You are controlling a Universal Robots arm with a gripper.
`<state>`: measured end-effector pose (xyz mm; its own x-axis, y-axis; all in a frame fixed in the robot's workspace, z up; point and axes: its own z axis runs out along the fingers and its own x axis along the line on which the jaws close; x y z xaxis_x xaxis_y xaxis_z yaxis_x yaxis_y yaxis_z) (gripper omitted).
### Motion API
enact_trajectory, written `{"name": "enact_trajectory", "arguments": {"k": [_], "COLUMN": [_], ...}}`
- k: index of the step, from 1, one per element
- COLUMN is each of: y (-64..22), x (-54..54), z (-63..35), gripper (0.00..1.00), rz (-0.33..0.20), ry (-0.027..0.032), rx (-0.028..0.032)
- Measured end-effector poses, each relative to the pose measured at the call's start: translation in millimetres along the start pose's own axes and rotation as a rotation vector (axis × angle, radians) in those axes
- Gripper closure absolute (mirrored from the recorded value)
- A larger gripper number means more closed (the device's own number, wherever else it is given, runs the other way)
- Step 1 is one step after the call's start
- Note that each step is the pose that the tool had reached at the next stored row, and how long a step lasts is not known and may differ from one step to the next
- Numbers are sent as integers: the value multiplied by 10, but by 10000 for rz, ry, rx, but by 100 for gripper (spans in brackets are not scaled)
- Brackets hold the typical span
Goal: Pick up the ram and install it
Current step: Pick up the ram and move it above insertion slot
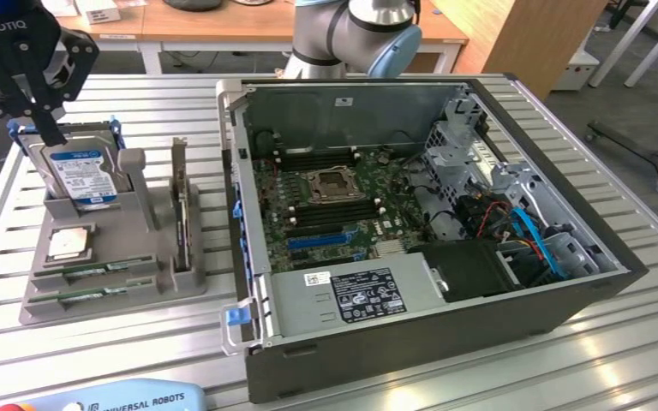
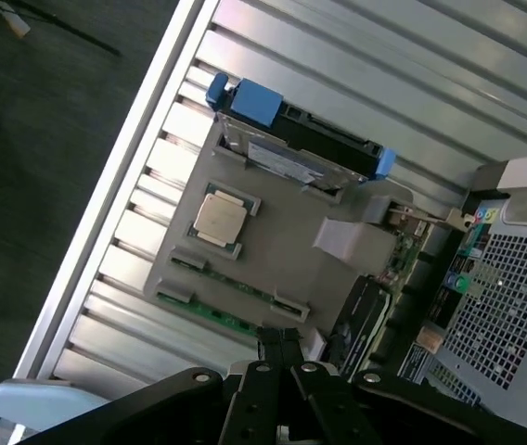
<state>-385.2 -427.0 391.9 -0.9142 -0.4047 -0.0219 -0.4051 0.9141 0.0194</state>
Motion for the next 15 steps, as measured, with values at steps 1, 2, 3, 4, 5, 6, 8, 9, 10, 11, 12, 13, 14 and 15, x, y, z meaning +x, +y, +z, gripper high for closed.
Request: {"name": "enact_trajectory", "arguments": {"k": [1,2,3,4,5,6,8,9,10,11,12,13,14,15], "y": [0,0,0,0,0,0,0,0,0,0,0,0,0,0], "x": [0,0,0,0,0,0,0,0,0,0,0,0,0,0], "z": [0,0,0,0,0,0,0,0,0,0,0,0,0,0], "gripper": [90,90,90,90,90,90,90,90,90,90,90,90,90,90], "rz": [-91,-174,-255,-327,-398,-472,-650,-737,-820,-904,-994,-1089,-1199,-1304], "ry": [2,4,7,7,9,10,14,15,17,19,20,22,24,27], "rx": [-1,-1,-2,-4,-5,-7,-10,-12,-14,-16,-18,-20,-22,-24]}}
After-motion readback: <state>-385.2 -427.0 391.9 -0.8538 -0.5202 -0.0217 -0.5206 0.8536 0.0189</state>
